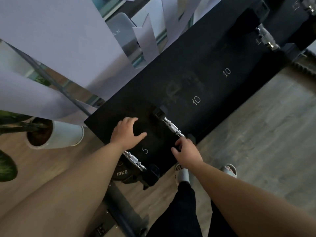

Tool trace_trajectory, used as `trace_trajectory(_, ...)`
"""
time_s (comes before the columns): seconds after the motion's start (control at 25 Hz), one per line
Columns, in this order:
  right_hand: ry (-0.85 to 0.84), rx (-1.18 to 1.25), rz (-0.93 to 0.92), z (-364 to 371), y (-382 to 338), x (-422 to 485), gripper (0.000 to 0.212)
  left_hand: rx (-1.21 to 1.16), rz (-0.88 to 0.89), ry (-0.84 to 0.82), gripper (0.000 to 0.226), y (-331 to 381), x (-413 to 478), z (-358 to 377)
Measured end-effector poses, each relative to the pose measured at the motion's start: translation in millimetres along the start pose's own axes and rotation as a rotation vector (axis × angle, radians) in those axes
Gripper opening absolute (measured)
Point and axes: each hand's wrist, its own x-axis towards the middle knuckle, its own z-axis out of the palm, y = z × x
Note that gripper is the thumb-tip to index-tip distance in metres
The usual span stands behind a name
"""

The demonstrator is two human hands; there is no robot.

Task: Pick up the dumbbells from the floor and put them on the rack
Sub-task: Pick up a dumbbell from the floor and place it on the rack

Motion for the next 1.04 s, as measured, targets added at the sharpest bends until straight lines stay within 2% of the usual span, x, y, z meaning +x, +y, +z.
trace_trajectory(0.08,-0.170,-0.040,0.013,24.9,-4.0,-7.6,0.049,0.082,-0.046,-0.096,0.090,-31.6,-17.6,-4.8)
trace_trajectory(0.16,-0.267,-0.038,0.039,51.6,-7.7,-11.0,0.065,0.087,-0.087,-0.173,0.096,-52.3,-25.2,-1.9)
trace_trajectory(0.36,-0.329,0.063,0.143,107.1,-17.8,-8.9,0.093,0.059,-0.084,-0.155,0.099,-65.6,-14.7,10.5)
trace_trajectory(0.44,-0.322,0.174,0.220,124.7,-21.2,-6.4,0.101,0.030,-0.056,-0.157,0.096,-73.0,-9.8,11.2)
trace_trajectory(0.64,-0.278,0.318,0.303,142.3,-22.2,-3.0,0.097,-0.040,-0.019,-0.139,0.083,-80.1,-11.1,8.4)
trace_trajectory(0.76,-0.228,0.355,0.335,131.2,-24.2,-9.7,0.086,-0.046,-0.005,-0.137,0.079,-73.6,-15.3,0.0)
trace_trajectory(0.88,-0.178,0.351,0.317,99.9,-25.3,-19.8,0.080,-0.039,0.025,-0.106,0.077,-53.6,-22.4,-15.7)
trace_trajectory(1.04,-0.029,0.369,0.261,37.2,-30.1,-30.7,0.078,-0.024,0.104,-0.036,0.079,-4.2,-19.5,-51.7)
